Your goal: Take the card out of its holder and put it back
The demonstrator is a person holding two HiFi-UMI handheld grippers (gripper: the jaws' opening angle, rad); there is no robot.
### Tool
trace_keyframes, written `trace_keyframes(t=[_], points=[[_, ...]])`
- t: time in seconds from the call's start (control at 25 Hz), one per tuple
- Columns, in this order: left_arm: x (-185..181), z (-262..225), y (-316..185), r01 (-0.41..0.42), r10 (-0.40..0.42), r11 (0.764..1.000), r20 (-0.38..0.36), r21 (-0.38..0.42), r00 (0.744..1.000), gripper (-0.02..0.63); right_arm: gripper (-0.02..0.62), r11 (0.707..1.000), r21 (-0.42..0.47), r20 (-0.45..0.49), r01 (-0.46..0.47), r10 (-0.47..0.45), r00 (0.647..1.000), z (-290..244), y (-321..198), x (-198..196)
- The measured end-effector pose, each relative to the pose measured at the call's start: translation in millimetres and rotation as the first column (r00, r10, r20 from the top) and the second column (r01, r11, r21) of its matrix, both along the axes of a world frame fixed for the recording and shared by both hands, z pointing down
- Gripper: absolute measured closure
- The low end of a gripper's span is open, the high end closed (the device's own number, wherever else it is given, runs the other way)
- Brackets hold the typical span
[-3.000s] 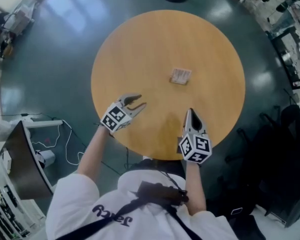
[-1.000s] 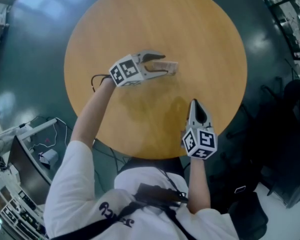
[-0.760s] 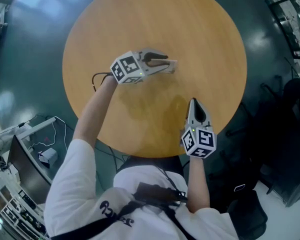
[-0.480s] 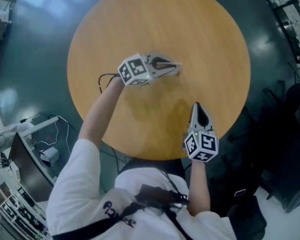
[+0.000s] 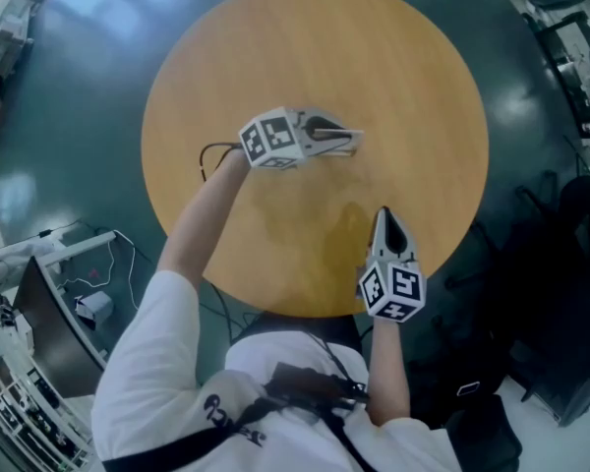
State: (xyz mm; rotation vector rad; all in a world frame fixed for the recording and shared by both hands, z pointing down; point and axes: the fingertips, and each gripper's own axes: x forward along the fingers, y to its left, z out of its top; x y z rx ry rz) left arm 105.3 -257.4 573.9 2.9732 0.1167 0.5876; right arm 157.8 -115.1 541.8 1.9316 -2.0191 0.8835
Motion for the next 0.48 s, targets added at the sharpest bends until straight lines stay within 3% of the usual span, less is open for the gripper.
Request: trace_keyframes(t=[0.28, 0.48], points=[[2, -34, -9, 0.007, -0.006, 0.998, -0.008, 0.07, 1.0, 0.58, 0.58, 0.998, 0.037, 0.009, -0.044, 0.044, 0.999, -16, -5, -4], [1, -61, -11, 0.061, -0.058, 0.995, -0.035, 0.083, 0.998, 0.58, 0.578, 0.993, 0.115, -0.011, 0.022, -0.021, 1.0, -44, -22, -33]])
